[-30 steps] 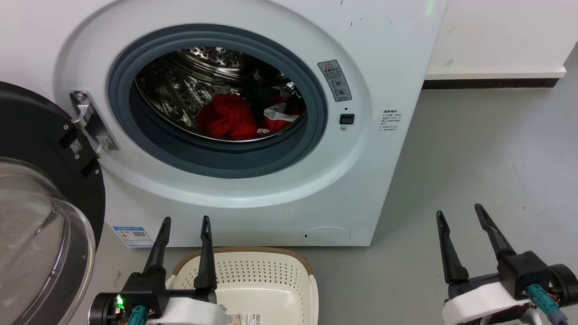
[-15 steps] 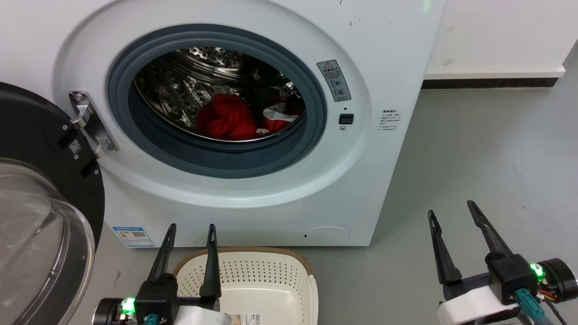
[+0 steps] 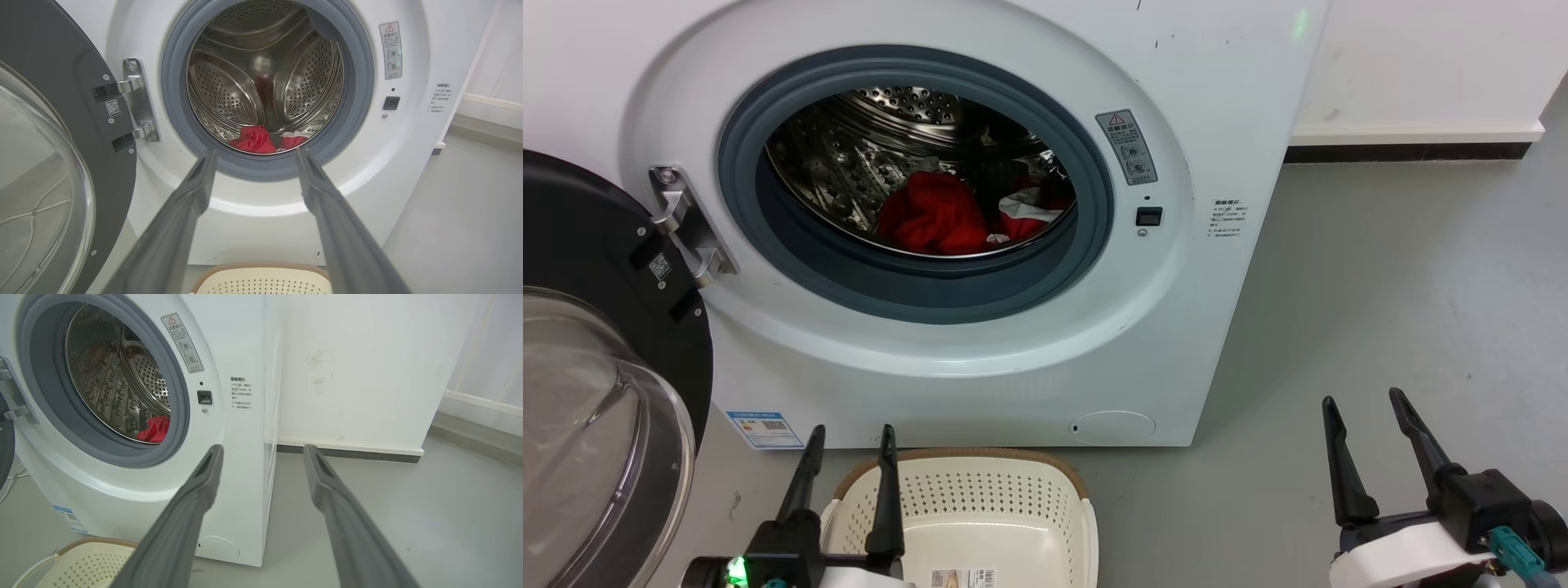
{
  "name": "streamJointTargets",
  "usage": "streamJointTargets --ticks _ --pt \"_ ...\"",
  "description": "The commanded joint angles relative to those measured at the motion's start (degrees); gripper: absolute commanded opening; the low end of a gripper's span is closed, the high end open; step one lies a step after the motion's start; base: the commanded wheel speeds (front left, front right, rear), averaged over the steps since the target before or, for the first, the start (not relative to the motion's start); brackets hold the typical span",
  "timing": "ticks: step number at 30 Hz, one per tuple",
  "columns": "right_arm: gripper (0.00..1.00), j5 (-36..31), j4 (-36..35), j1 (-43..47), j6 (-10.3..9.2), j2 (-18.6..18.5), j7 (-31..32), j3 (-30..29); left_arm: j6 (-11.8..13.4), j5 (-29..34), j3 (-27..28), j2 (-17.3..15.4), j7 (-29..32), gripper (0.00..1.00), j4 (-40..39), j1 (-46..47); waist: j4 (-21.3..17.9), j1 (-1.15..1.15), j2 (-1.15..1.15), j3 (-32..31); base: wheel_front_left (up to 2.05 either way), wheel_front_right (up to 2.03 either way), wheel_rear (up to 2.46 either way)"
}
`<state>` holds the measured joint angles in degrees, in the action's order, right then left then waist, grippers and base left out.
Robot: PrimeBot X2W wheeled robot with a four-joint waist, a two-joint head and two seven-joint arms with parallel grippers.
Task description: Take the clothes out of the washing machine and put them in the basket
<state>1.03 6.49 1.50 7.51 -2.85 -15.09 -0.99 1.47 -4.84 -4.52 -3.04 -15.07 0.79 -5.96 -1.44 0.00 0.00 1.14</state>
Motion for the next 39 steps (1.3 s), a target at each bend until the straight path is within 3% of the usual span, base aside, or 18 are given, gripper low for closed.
streamJointTargets --ticks 1,28,39 --pt "1.00 0.20 0.27 -0.01 -0.04 -0.06 -0.12 0.01 -0.16 0.47 -0.21 0.13 -0.16 1.00 0.25 -0.53 -0.01 0.00 0.00 -0.01 0.00 0.00 0.00" --pt "1.00 1.11 2.06 -0.88 -0.04 -0.05 -0.12 0.20 1.42 2.80 -2.28 0.17 -0.16 1.00 0.65 0.54 -0.31 0.00 0.00 -0.08 0.00 0.00 0.00" --pt "1.00 2.39 0.67 -3.67 -0.05 -0.05 -0.12 0.82 -0.84 3.94 -0.82 -1.54 -0.15 1.00 2.55 4.56 -5.18 0.00 0.00 6.97 0.00 0.00 0.00"
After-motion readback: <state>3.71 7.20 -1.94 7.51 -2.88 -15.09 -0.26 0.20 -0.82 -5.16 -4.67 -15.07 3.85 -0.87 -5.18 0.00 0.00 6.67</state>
